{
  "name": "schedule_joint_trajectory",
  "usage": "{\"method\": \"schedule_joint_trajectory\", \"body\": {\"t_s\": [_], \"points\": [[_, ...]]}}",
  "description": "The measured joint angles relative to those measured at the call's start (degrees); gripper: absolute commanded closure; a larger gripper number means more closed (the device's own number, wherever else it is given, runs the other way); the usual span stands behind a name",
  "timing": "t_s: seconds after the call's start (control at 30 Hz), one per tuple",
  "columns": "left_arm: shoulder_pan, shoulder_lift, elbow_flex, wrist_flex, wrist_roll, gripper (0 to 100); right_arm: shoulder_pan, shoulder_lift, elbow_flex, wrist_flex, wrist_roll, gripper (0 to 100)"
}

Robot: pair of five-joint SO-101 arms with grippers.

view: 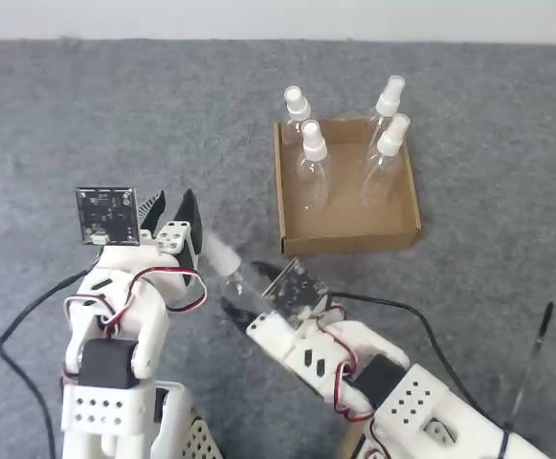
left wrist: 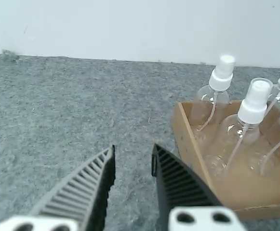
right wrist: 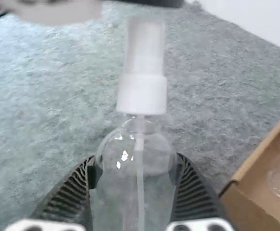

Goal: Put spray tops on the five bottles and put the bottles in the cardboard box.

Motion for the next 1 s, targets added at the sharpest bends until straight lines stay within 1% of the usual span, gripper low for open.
{"method": "schedule_joint_trajectory", "body": {"t_s": [0.07,0.2,0.27,0.37,0.5,0.63,0.83,1.0], "points": [[-1.1,0.0,0.0,0.0,0.0,88,2.5,0.0,-0.4,0.0,0.0,99.1],[-5.8,0.0,0.0,-2.4,0.0,88,8.8,0.0,-2.2,0.0,0.0,99.1],[-6.2,0.0,0.0,-2.9,0.3,88,10.0,0.0,-2.5,0.0,0.0,99.1],[-4.5,0.0,0.0,-3.3,0.0,88,8.6,0.0,-2.5,0.2,0.0,99.1],[-1.3,0.0,0.1,-3.5,0.0,88,3.7,0.0,-2.5,4.7,0.0,99.1],[1.8,0.0,0.5,-3.5,-0.1,88,1.2,0.0,-2.5,6.2,0.0,99.1],[7.8,0.2,1.6,-3.2,-0.4,88,1.1,0.0,-2.5,6.3,0.0,98.9],[10.6,0.2,2.7,-3.0,-2.3,88,1.1,-1.1,-2.5,6.4,0.0,99.1]]}}
